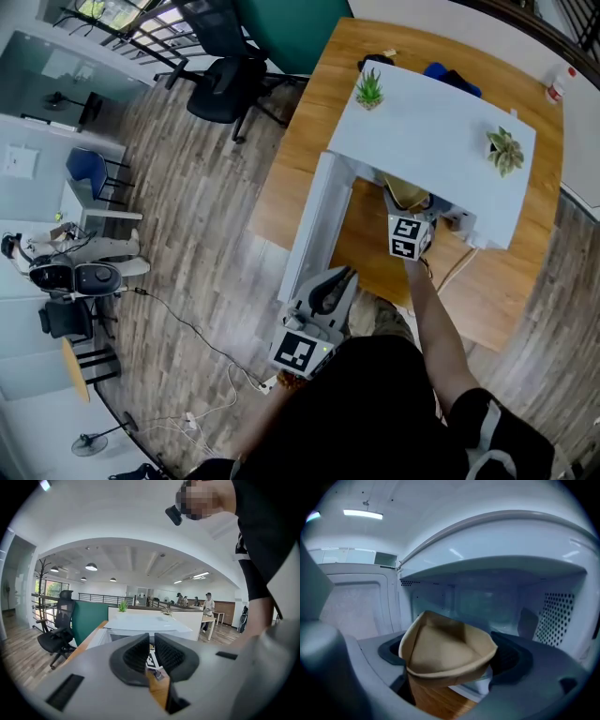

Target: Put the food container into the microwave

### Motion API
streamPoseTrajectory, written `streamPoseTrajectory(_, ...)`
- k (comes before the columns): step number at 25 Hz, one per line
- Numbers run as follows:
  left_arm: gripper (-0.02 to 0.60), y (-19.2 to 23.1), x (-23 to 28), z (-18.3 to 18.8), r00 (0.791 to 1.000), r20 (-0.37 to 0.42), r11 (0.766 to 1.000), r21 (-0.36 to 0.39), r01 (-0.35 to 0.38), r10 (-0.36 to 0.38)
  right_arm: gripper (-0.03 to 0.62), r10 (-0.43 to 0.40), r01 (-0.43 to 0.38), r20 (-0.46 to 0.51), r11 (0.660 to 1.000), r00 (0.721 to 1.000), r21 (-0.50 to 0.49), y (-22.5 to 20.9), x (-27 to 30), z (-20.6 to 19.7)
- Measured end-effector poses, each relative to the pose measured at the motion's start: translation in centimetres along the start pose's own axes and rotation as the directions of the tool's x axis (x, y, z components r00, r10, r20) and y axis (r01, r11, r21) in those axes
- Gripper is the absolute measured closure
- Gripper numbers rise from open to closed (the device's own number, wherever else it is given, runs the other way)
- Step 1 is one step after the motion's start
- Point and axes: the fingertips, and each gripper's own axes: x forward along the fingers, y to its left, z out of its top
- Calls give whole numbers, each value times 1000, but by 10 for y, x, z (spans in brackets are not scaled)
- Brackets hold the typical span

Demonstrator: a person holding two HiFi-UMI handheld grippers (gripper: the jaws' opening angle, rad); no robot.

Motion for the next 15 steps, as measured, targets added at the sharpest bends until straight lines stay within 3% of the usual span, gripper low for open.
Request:
streamPoseTrajectory(7, 531, 13, -9, -2, 1000, -7, 1000, -7, -30, 30, 68, -27, 27, -9, 999, 1000, -47, -6, 33, -4)
streamPoseTrajectory(15, 531, 21, -11, -4, 999, -27, 1000, -2, -28, 28, 66, -46, 45, -25, 999, 999, -11, -13, 52, -4)
